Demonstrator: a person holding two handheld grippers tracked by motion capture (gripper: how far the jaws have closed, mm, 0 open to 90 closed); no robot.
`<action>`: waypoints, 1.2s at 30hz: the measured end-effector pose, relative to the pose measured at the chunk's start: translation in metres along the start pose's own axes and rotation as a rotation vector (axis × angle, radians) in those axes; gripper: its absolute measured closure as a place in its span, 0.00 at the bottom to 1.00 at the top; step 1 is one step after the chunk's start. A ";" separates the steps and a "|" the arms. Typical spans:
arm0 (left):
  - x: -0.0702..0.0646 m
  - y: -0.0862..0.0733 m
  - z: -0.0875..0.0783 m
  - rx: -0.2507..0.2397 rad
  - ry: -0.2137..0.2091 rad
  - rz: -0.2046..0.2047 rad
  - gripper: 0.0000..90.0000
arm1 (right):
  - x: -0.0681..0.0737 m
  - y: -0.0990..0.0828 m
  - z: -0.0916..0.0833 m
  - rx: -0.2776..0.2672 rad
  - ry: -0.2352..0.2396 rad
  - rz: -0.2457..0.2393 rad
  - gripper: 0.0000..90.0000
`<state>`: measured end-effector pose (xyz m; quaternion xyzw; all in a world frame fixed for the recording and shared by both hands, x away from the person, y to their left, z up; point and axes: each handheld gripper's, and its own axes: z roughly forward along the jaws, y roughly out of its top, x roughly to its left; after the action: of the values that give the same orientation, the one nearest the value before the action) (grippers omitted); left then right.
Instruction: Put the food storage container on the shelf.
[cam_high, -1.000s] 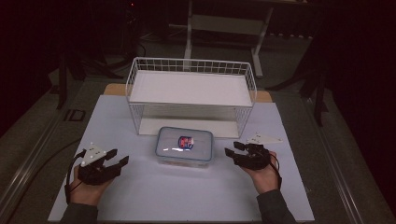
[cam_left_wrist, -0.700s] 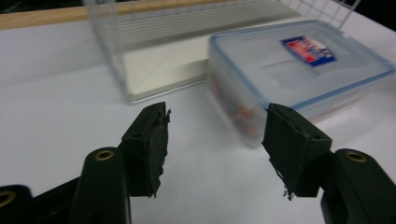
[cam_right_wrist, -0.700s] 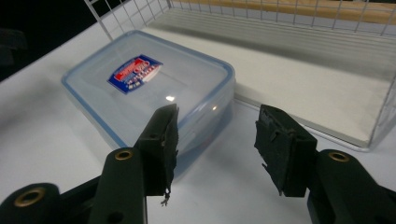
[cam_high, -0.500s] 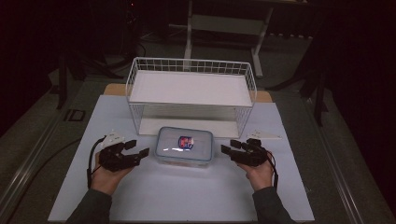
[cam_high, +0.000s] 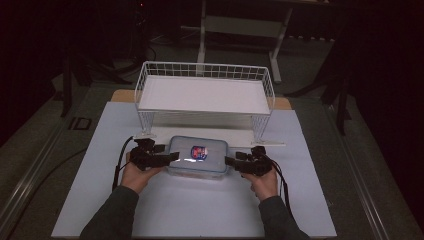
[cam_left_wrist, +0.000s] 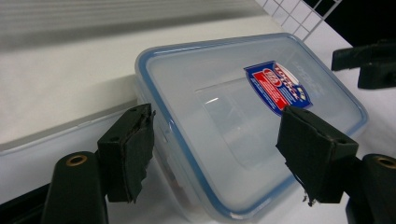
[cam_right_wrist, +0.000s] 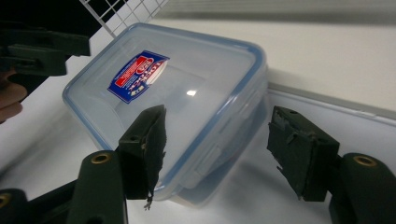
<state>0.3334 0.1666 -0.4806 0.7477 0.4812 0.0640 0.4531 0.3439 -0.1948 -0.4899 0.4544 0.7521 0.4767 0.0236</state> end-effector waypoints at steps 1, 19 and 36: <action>0.001 0.000 0.002 0.007 -0.004 -0.007 0.30 | 0.001 0.000 0.002 0.006 0.001 0.001 0.39; 0.009 -0.003 0.016 0.060 -0.038 -0.051 0.28 | -0.006 -0.001 0.026 0.068 0.100 0.097 0.31; 0.019 -0.005 0.029 0.099 -0.116 -0.191 0.18 | -0.013 -0.003 0.034 0.119 0.179 0.185 0.24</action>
<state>0.3555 0.1643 -0.5075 0.7226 0.5257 -0.0466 0.4465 0.3661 -0.1808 -0.5157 0.4782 0.7330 0.4699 -0.1147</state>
